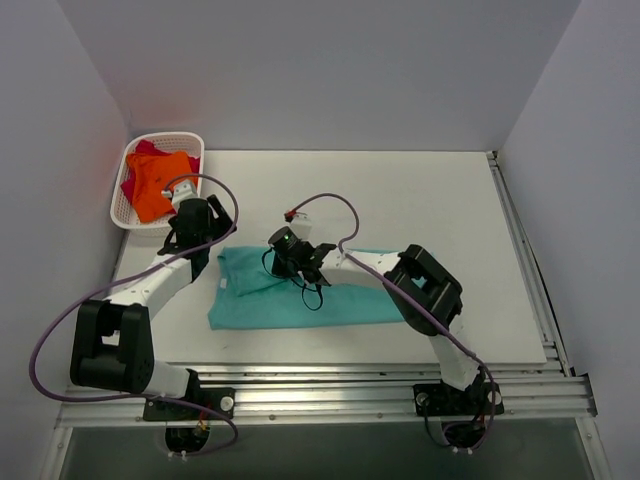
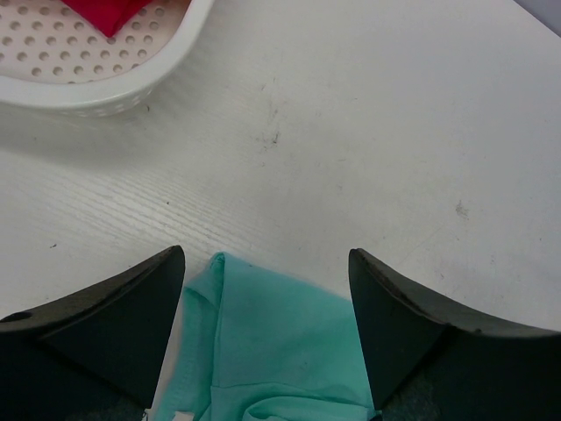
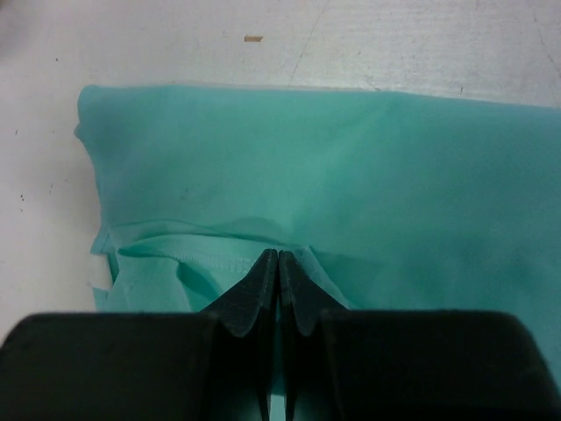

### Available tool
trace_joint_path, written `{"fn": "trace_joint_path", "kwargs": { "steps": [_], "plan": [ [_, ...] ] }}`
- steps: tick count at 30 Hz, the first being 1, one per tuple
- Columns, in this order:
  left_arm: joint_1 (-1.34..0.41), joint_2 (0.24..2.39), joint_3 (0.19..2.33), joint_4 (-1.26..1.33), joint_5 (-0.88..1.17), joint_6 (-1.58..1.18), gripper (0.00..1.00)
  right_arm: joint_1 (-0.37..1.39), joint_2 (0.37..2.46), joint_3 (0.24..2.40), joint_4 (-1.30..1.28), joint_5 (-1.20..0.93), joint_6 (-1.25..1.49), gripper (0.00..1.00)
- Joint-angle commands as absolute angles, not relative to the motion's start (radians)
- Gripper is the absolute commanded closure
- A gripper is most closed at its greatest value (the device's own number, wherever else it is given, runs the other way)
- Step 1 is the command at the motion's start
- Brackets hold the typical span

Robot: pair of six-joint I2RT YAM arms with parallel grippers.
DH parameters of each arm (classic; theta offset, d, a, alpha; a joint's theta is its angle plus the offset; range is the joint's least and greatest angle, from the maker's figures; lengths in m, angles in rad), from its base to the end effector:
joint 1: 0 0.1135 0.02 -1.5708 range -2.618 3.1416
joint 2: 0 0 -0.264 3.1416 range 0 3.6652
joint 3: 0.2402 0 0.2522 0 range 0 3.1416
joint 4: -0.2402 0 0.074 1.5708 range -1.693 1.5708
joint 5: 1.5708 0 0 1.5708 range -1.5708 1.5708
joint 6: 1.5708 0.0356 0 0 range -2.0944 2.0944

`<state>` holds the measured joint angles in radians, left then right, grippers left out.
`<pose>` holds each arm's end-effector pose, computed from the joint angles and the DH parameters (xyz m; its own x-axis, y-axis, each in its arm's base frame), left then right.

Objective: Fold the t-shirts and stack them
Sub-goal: Fold the tshirt

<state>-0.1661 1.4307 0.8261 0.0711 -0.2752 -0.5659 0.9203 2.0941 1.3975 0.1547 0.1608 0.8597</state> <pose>0.3093 -0.0420 0.2300 -0.3850 -0.4587 -0.8009 -0.3294 0.8789 -0.3450 0.2903 0.3720 0.1747 -0.7361 0.2677 -0.6217 -0.2218 0.7724 0.5952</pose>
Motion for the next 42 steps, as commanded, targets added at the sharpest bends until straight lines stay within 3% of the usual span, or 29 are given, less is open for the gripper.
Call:
{"fn": "trace_joint_path", "kwargs": {
  "steps": [1, 14, 23, 30, 33, 34, 36, 37, 40, 42],
  "plan": [
    [-0.158, 1.414, 0.830, 0.109, -0.281, -0.560, 0.16, 0.937, 2.007, 1.359, 0.135, 0.184, 0.851, 1.00],
    [-0.158, 1.427, 0.828, 0.118, -0.282, -0.558, 0.17, 0.991, 1.761, 0.947, 0.222, 0.169, 0.926, 1.00],
    [-0.167, 1.416, 0.819, 0.104, -0.259, -0.577, 0.19, 1.031, 1.652, 0.942, 0.184, 0.242, 0.905, 1.00],
    [-0.259, 1.347, 0.807, -0.073, -0.262, -0.653, 0.21, 1.037, 1.614, 0.969, 0.158, 0.256, 0.871, 1.00],
    [-0.301, 1.347, 0.836, -0.173, -0.310, -0.692, 0.21, 1.037, 1.574, 0.969, 0.135, 0.288, 0.856, 0.90],
    [-0.308, 1.348, 0.851, -0.222, -0.310, -0.701, 0.21, 1.037, 1.550, 0.969, 0.118, 0.299, 0.851, 0.77],
    [-0.325, 1.350, 0.854, -0.251, -0.311, -0.715, 0.21, 1.035, 1.523, 0.968, 0.092, 0.334, 0.835, 0.62],
    [-0.334, 1.351, 0.850, -0.253, -0.313, -0.718, 0.21, 1.034, 1.494, 0.968, 0.078, 0.351, 0.831, 0.44],
    [-0.353, 1.373, 0.827, -0.261, -0.302, -0.738, 0.22, 1.028, 1.436, 0.968, 0.031, 0.414, 0.821, 0.19],
    [-0.357, 1.394, 0.813, -0.271, -0.296, -0.755, 0.24, 1.019, 1.392, 0.966, 0.005, 0.455, 0.809, 0.13]
  ]
}}
